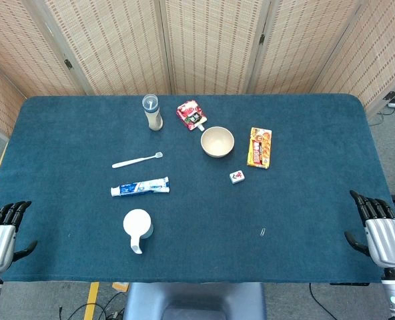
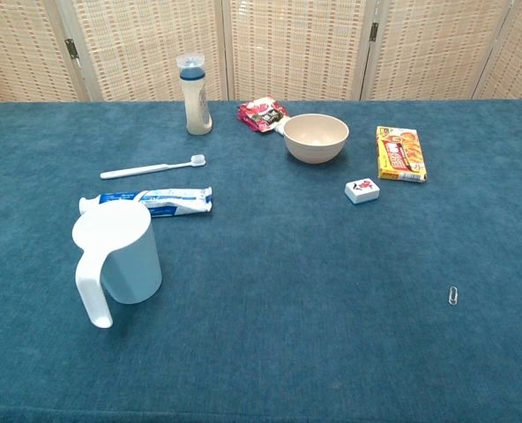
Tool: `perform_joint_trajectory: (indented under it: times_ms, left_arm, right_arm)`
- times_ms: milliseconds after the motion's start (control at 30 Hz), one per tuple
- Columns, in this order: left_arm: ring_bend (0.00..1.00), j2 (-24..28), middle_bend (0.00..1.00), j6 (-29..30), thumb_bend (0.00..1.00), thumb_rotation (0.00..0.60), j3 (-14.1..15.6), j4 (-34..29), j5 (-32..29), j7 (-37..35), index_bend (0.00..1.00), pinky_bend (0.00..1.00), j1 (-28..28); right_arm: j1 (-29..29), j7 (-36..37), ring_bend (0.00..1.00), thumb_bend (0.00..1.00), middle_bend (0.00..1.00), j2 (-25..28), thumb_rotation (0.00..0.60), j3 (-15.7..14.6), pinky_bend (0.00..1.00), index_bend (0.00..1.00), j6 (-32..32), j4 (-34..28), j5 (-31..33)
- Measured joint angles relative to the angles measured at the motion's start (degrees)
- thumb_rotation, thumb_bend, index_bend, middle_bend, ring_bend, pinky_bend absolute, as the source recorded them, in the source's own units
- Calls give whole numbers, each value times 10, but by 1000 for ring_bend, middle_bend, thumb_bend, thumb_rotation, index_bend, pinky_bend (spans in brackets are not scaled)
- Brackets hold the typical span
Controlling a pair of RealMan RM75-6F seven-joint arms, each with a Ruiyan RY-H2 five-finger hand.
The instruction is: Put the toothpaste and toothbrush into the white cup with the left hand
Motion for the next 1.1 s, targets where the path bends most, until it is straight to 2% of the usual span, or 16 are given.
perform_joint_trajectory:
  times_ms: [500, 800, 1000, 1100]
  left_arm:
    - [150, -3, 178, 6, 253, 600, -4, 2, 7, -5, 161, 196, -3]
    - [154, 9, 179, -8, 253, 600, -23, 1, 13, -14, 203, 196, -28]
    - [270, 21, 298, -47, 253, 600, -42, 5, 18, -23, 257, 262, -69]
    - [381, 25, 410, -79, 253, 600, -55, 12, 16, -33, 313, 402, -98]
  right_arm:
    - [-7, 7, 170, 166, 170, 0, 600, 0, 178, 2, 11, 2, -4]
    - [-6, 10, 170, 166, 171, 8, 600, 4, 178, 2, 16, -2, -8]
    - [-4, 6, 170, 167, 171, 17, 600, 7, 178, 2, 16, -9, -11]
    - [-3, 4, 170, 166, 171, 19, 600, 7, 178, 2, 15, -12, -13]
